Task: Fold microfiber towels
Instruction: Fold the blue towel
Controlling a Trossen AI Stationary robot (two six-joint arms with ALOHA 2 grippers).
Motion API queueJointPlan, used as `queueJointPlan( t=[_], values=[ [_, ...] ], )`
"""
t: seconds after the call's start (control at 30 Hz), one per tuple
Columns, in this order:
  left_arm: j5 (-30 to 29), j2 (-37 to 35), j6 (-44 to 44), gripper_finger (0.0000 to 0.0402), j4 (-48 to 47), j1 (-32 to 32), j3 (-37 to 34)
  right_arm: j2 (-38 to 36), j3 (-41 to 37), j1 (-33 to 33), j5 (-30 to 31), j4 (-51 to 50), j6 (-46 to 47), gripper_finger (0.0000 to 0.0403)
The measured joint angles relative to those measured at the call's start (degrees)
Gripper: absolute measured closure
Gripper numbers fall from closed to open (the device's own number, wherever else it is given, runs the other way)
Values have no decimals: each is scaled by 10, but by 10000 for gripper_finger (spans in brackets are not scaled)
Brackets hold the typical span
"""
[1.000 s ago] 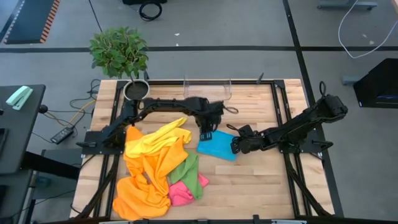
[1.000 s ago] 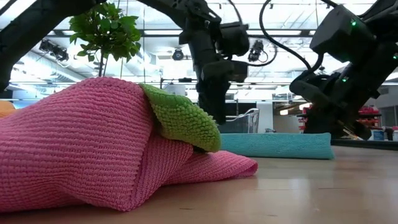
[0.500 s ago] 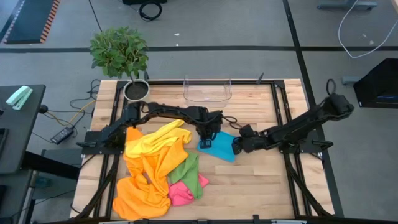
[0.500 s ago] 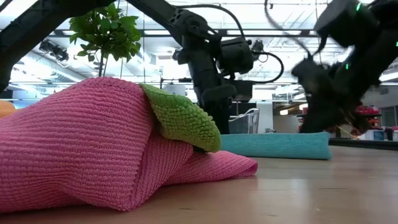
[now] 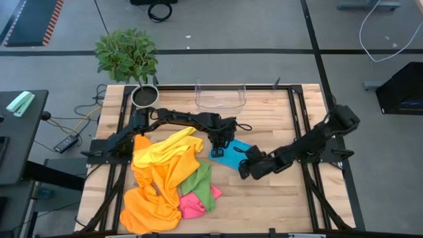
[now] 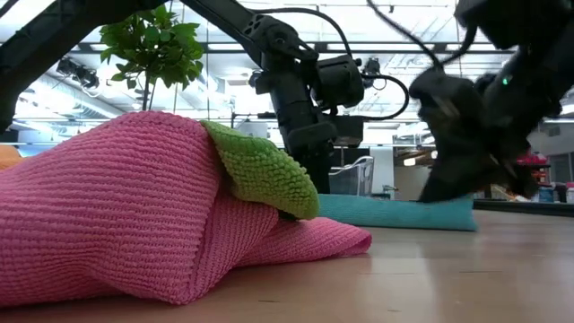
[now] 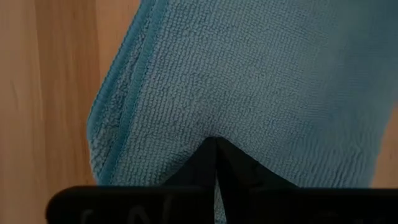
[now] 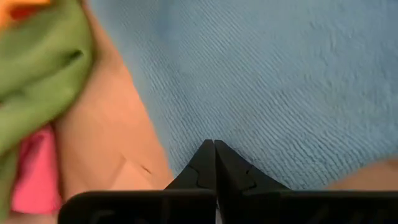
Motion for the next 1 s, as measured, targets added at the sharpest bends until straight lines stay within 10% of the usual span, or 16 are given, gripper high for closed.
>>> queueJointPlan(
  t=[0.53,1.0],
  values=[
    [2,2,3,386,1,6,-1,-85,-1,14,-6,-4,-56,403],
    [-12,-16,-3,331,-34,6,17,33,2,36,-47,12,-2,403]
  ],
)
